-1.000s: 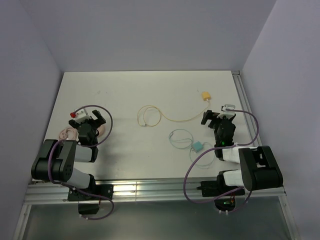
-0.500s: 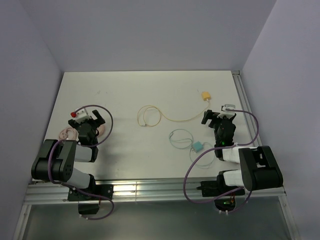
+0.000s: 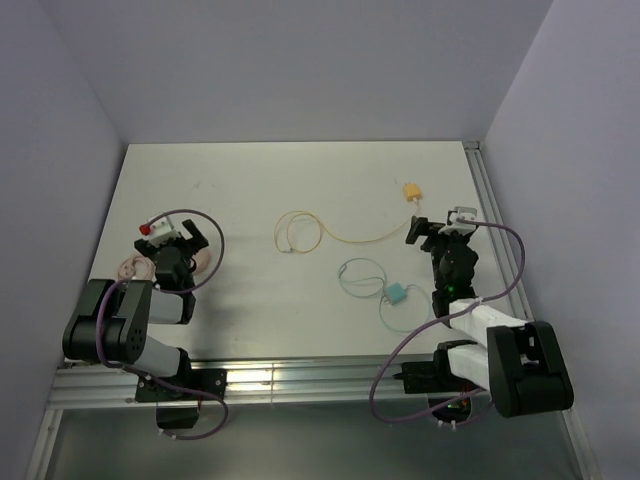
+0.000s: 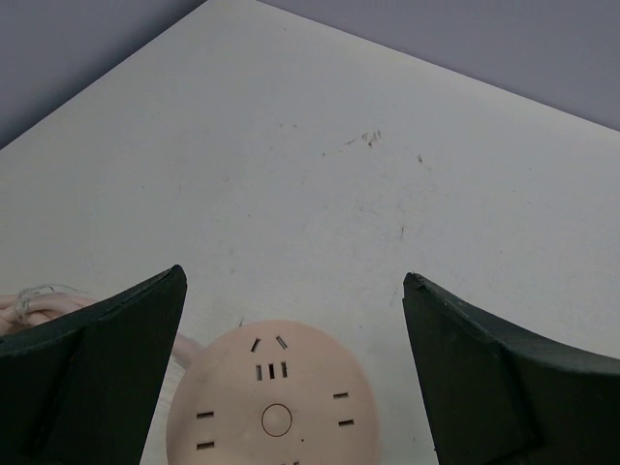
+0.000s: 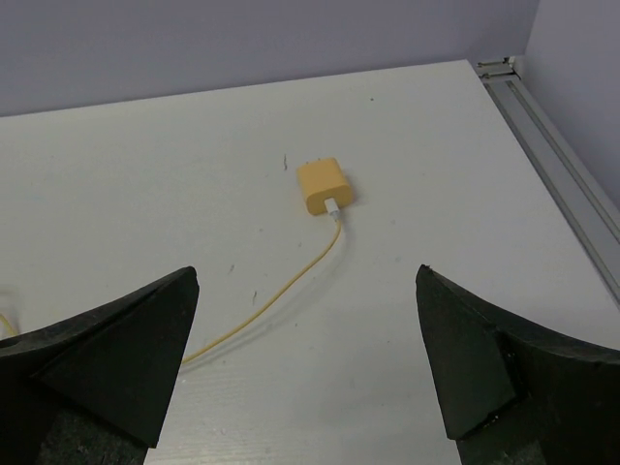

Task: Insert the plug

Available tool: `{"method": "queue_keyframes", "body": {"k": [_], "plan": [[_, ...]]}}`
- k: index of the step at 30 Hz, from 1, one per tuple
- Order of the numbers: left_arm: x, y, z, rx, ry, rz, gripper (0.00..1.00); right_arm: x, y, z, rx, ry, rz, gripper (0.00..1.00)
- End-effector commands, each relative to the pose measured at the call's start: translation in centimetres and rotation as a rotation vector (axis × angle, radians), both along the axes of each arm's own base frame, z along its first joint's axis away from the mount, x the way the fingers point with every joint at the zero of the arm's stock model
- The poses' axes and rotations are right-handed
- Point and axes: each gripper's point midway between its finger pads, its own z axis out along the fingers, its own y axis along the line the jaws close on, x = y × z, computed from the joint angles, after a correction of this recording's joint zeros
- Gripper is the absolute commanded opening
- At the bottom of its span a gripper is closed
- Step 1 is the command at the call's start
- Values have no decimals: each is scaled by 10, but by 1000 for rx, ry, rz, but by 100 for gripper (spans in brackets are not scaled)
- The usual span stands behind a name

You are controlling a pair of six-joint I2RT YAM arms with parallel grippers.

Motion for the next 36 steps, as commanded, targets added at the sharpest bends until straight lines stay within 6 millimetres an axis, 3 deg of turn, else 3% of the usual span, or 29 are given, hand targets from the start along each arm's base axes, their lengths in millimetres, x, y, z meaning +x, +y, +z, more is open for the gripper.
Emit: {"method": "queue_keyframes", "body": {"k": [1, 5, 8, 9, 10, 12, 14, 15, 21, 23, 25, 29, 32, 36], "plan": [[5, 3, 32, 11, -102, 8, 99, -2, 0, 15, -26, -34, -3, 100], [4, -5, 49, 32, -39, 9, 100, -7, 1, 23, -21, -55, 1, 100], [1, -20, 76, -14, -62, 15, 99, -9, 1, 28, -9, -61, -3, 100], [2, -31, 99, -43, -109, -11, 100, -9, 2, 30, 3, -60, -5, 100], [-1, -35, 93, -55, -64, -15, 99, -9, -1, 32, 25, -62, -28, 100], [1, -48, 112, -166, -98, -35, 99, -8, -1, 38, 76, -42, -43, 100], [-1, -49, 97, -293, -25, 12, 99, -9, -2, 47, 113, -56, -62, 100], [2, -50, 107, -339, -30, 26, 99, -10, -4, 51, 142, -67, -76, 100], [-5, -71, 116, -504, 8, -40, 99, -9, 8, 69, 326, -29, -57, 100], [-15, -67, 113, -562, 18, -1, 99, -4, 7, 56, 401, 61, -104, 100], [-28, -60, 125, -602, -24, 25, 100, -1, 2, 40, 417, 133, -161, 100], [-60, -40, 123, -701, -65, 131, 99, 15, 14, 22, 387, 265, -111, 100], [-75, -50, 153, -686, -135, -2, 100, 23, 14, 4, 364, 394, -141, 100], [-83, -78, 177, -626, -141, -217, 99, 24, 13, -10, 357, 476, -166, 98]]}}
